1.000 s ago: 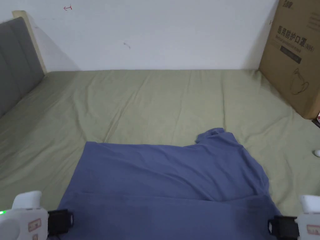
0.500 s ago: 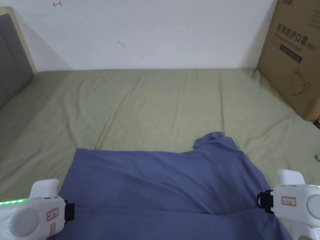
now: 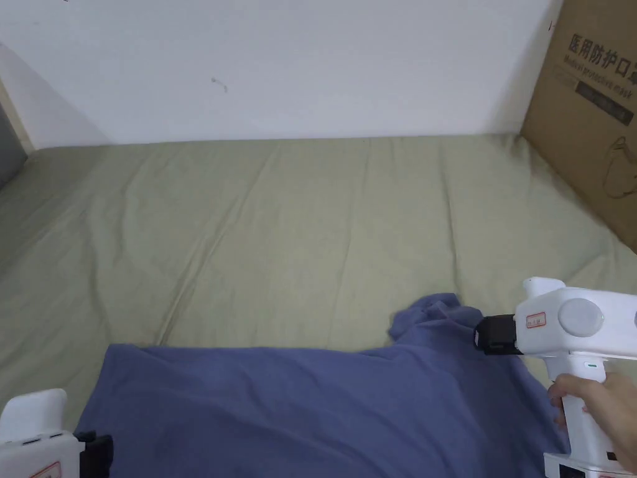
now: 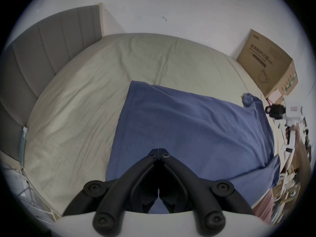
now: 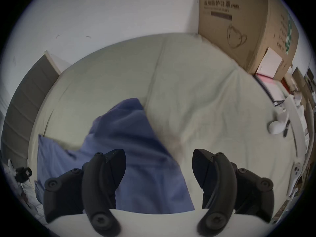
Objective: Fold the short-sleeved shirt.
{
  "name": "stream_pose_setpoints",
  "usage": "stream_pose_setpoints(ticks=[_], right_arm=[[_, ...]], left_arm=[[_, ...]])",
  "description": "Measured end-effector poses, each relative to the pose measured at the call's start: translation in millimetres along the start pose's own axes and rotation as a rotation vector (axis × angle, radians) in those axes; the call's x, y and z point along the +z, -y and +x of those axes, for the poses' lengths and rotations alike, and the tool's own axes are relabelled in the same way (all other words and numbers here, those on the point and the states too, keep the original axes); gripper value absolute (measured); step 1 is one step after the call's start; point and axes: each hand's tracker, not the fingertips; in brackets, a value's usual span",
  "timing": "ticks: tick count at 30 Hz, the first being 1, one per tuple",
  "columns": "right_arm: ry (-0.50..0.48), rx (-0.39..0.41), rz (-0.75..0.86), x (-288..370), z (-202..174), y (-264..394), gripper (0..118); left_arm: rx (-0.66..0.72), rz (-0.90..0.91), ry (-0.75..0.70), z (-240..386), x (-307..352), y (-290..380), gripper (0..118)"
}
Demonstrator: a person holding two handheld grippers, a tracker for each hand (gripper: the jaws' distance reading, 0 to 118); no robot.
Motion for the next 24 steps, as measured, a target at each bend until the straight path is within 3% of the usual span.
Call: stream_pose_setpoints(ticks=[2, 6, 7, 13, 19, 20, 23, 24], right_arm=[[0.048, 0.068, -0.055, -21.5, 1.0, 1.7, 80], [0.043, 0.083, -0.027, -17.0, -2.1, 6.2, 29], [0.035, 0.093, -0.018, -13.2, -1.7, 4.7, 0], [-0.023, 0.046, -0.004, 0.5, -1.5, -1.1, 0], [-0.028, 0.081, 0.014, 11.6, -6.0, -4.2, 0], [-0.028, 0.083, 0.016, 11.2, -6.7, -4.1, 0], [-0.032, 0.081, 0.014, 11.4, -4.6, -4.1, 0], [-0.031, 0.08, 0.01, 11.2, -5.7, -3.5, 0]], left_arm=[[0.005, 0.001, -0.002, -1.7, -4.5, -1.5, 0], [-0.034, -0.033, -0.031, -2.9, -14.6, -2.8, 0], [-0.04, -0.038, -0.036, -3.0, -16.2, -3.0, 0], [-0.036, -0.039, -0.042, -6.1, -15.6, -5.1, 0], [-0.028, -0.031, -0.01, -9.4, -24.1, -22.3, 1], [-0.024, -0.026, -0.008, -9.4, -29.7, -30.3, 19], [0.003, 0.005, 0.007, -14.6, -53.1, -63.4, 45], [0.011, -0.008, 0.01, -15.6, -64.5, -75.3, 75]])
